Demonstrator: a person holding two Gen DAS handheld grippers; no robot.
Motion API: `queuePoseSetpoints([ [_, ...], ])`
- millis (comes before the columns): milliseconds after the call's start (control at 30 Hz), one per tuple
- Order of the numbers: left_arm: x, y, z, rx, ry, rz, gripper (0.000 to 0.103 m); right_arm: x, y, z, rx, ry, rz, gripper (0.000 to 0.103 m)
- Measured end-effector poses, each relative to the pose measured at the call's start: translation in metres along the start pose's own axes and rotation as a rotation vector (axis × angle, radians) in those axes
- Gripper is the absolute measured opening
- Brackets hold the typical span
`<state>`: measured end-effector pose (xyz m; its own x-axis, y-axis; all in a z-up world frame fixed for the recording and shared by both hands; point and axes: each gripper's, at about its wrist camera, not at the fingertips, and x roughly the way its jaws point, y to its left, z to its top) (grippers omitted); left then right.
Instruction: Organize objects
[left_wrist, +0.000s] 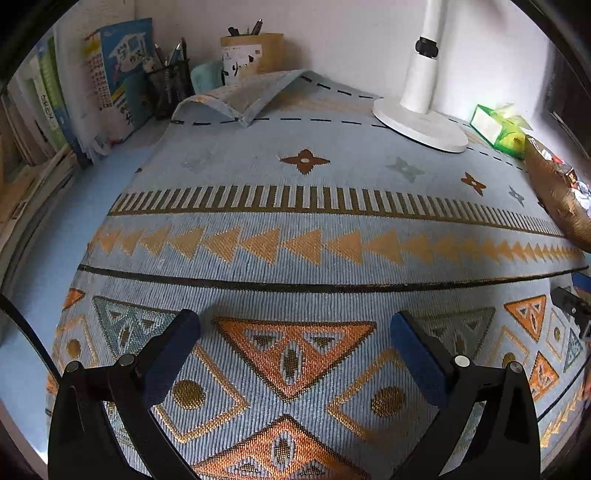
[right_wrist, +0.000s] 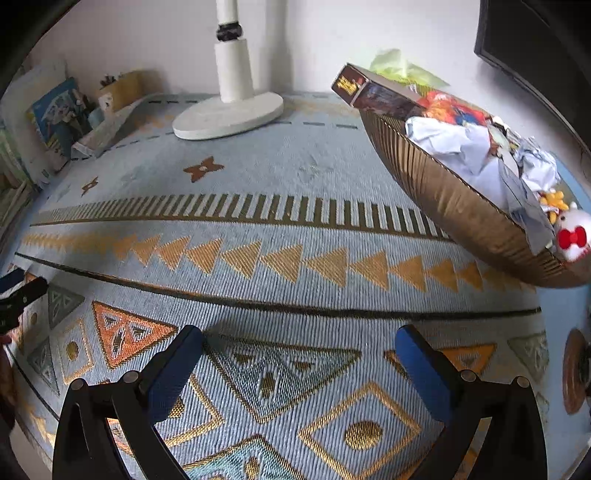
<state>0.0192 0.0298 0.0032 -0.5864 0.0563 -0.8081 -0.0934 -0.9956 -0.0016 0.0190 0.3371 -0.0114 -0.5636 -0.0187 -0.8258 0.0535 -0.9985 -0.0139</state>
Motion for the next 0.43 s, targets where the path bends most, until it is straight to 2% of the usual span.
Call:
queuePoseSetpoints([
  [67,0.0003,-0.0005,0.0004,-0.003,-0.001,0.004,0.103,-0.0032,-0.0005,-0.0038,-0.005,-0.024,0.005,0.103],
  [433,0.0015,0.0017,0.0015,-0.010,0.000,0.003,0.103,-0.0045,-0.0009,-0.0028,-0.005,-0.025,0.006,0.103],
])
